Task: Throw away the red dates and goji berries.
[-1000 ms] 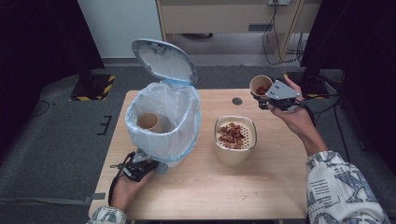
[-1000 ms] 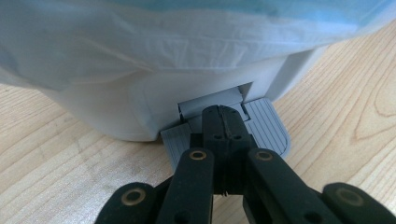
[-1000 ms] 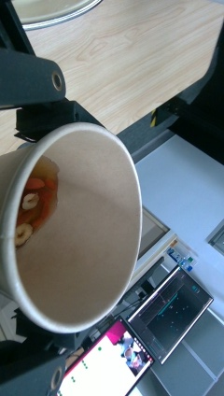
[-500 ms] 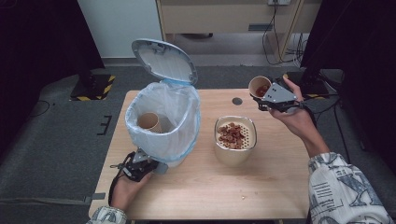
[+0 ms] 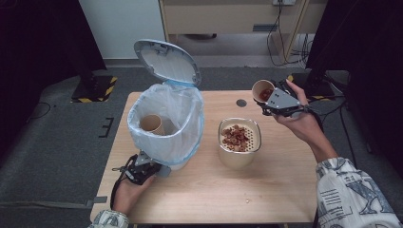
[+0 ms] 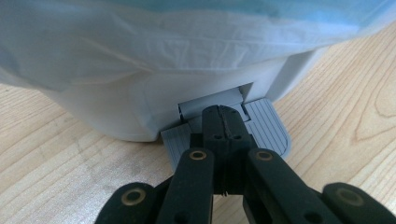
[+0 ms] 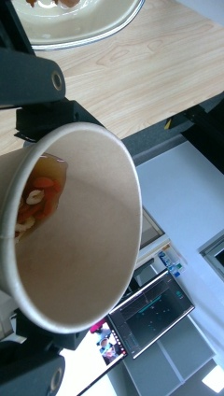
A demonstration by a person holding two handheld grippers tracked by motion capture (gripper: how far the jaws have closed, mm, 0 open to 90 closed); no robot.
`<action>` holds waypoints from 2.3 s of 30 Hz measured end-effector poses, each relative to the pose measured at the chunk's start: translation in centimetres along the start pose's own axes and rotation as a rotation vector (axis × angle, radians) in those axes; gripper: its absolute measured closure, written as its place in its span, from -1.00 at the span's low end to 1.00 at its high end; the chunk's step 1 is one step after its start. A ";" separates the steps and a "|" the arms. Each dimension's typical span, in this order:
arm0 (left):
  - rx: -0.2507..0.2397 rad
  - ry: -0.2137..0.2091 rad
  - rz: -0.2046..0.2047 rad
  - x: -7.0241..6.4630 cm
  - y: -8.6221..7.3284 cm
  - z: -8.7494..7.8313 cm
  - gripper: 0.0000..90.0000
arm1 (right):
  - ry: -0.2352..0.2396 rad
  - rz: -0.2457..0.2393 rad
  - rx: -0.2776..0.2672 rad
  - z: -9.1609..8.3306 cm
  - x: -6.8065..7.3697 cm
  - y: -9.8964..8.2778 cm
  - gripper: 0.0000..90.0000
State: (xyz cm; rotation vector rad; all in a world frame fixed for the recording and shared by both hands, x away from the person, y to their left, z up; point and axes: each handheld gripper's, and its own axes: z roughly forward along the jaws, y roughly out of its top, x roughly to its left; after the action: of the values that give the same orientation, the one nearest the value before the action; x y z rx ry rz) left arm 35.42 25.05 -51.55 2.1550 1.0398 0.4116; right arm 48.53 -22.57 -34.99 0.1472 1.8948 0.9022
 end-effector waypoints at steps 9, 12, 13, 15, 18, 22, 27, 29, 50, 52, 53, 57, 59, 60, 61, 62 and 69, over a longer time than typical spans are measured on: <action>0.000 0.000 0.000 0.0 0.0 0.0 1.00 | 0.015 -0.075 0.006 0.0 0.4 0.4 -0.35; -0.001 0.000 -0.001 0.0 0.0 0.0 1.00 | 0.018 -0.088 0.007 0.0 0.5 0.5 -0.35; 0.000 0.000 -0.001 0.0 0.0 0.0 1.00 | 0.024 -0.097 0.006 0.0 0.6 0.7 -0.35; 0.000 0.000 0.000 0.0 0.0 0.0 1.00 | 0.027 -0.103 0.004 0.0 0.7 0.9 -0.35; 0.000 0.000 0.000 0.0 0.0 0.0 1.00 | 0.032 -0.114 0.001 -0.1 0.9 1.2 -0.36; 0.000 0.000 0.000 0.0 0.0 0.0 1.00 | 0.029 -0.114 0.015 -0.2 0.7 0.9 -0.36; 0.000 0.000 0.000 0.0 0.0 0.0 1.00 | 0.030 -0.121 0.015 -0.3 0.8 0.9 -0.36; 0.000 0.000 0.000 0.0 0.0 0.0 1.00 | 0.031 -0.123 0.012 -0.3 0.9 1.0 -0.36; 0.000 -0.001 0.002 0.0 0.0 0.0 1.00 | 0.058 -0.192 0.016 -0.7 2.2 1.6 -0.37; 0.001 0.000 0.002 0.0 0.0 0.0 1.00 | 0.059 -0.202 0.022 -0.8 2.4 1.6 -0.37; 0.001 0.000 0.002 0.0 0.0 0.0 1.00 | 0.059 -0.202 0.022 -0.8 2.4 1.6 -0.37; 0.001 0.000 0.002 0.0 0.0 0.0 1.00 | 0.061 -0.212 0.025 -1.0 2.6 1.6 -0.37; 0.001 0.000 0.002 0.0 0.0 0.0 1.00 | 0.064 -0.225 0.024 -1.1 2.7 1.6 -0.37; 0.001 0.001 0.002 0.0 0.0 0.0 1.00 | 0.063 -0.237 0.028 -1.2 2.7 1.6 -0.37; 0.001 0.001 0.002 0.0 0.0 0.0 1.00 | 0.063 -0.237 0.028 -1.2 2.7 1.6 -0.37; 0.001 0.001 0.002 0.0 0.0 0.0 1.00 | 0.065 -0.243 0.028 -1.2 2.7 1.6 -0.37; 0.000 0.000 0.003 0.0 0.0 0.0 1.00 | 0.068 -0.342 0.052 -1.4 3.2 2.2 -0.37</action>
State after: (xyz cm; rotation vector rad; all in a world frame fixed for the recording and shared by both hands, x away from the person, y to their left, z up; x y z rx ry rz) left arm 35.49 25.04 -51.56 2.1570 1.0374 0.4130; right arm 45.16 -20.18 -35.59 -0.1748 1.9311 0.6316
